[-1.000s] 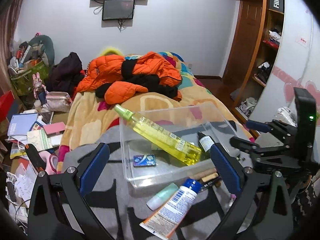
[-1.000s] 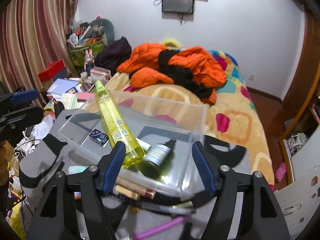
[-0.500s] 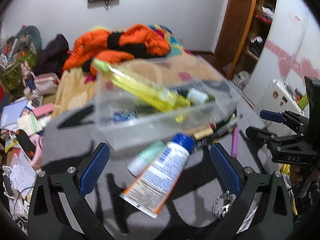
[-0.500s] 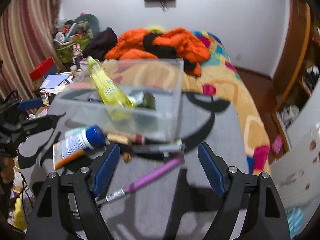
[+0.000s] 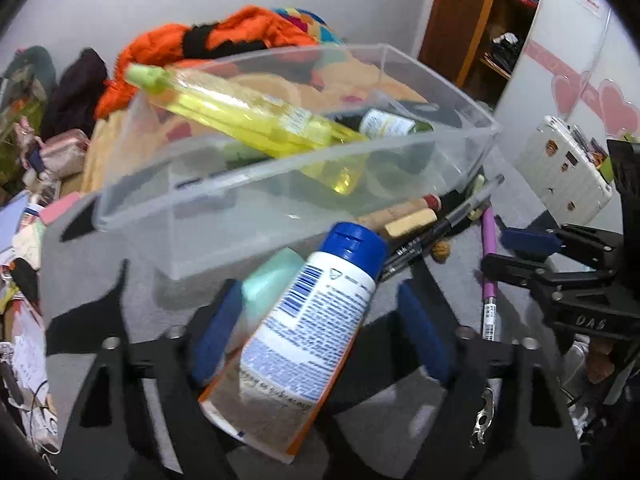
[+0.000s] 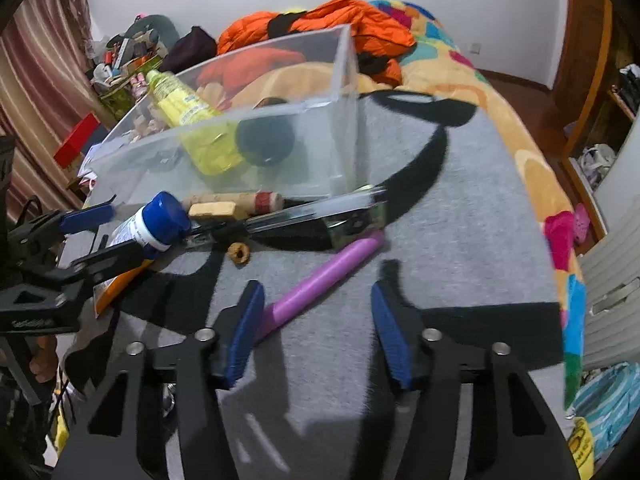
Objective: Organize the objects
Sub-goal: 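Move the left gripper to the white sunscreen tube while the right moves to the purple pen, then grasp the white blue-capped sunscreen tube with the left gripper while the right grasps the purple pen, then lift the sunscreen tube with the left gripper while the right lifts the purple pen upright, then carry the sunscreen tube with the left gripper while the right carries the purple pen toward the bin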
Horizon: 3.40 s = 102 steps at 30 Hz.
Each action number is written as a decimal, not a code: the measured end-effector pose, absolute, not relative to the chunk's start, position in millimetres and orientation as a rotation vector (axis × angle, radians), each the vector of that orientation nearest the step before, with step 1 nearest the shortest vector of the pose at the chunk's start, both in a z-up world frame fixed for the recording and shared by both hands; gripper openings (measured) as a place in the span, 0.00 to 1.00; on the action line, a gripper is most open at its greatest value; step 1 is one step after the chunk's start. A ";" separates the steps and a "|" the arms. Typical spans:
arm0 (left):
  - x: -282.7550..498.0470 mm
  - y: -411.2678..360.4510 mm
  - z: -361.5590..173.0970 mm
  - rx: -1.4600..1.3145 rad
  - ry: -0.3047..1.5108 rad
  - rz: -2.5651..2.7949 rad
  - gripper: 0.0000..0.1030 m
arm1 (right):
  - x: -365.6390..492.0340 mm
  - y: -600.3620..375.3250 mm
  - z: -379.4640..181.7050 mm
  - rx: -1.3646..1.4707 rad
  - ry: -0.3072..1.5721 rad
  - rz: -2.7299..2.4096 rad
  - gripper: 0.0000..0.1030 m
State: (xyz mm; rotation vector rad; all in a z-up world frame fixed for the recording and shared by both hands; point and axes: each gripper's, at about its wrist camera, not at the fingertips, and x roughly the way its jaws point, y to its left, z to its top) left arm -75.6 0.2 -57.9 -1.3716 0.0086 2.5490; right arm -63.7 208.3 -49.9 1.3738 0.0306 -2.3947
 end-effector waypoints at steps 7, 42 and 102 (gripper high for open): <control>-60.6 7.4 -58.9 -1.345 0.096 2.531 0.48 | -59.4 202.3 -52.9 1.360 0.048 -2.399 0.32; -47.5 -13.0 -29.7 -1.261 -0.061 2.575 0.40 | -48.9 241.4 -14.4 1.247 -0.015 -2.534 0.04; -35.9 -5.7 29.0 -0.990 -0.089 2.661 0.39 | -38.2 241.4 63.8 0.912 0.009 -2.711 0.10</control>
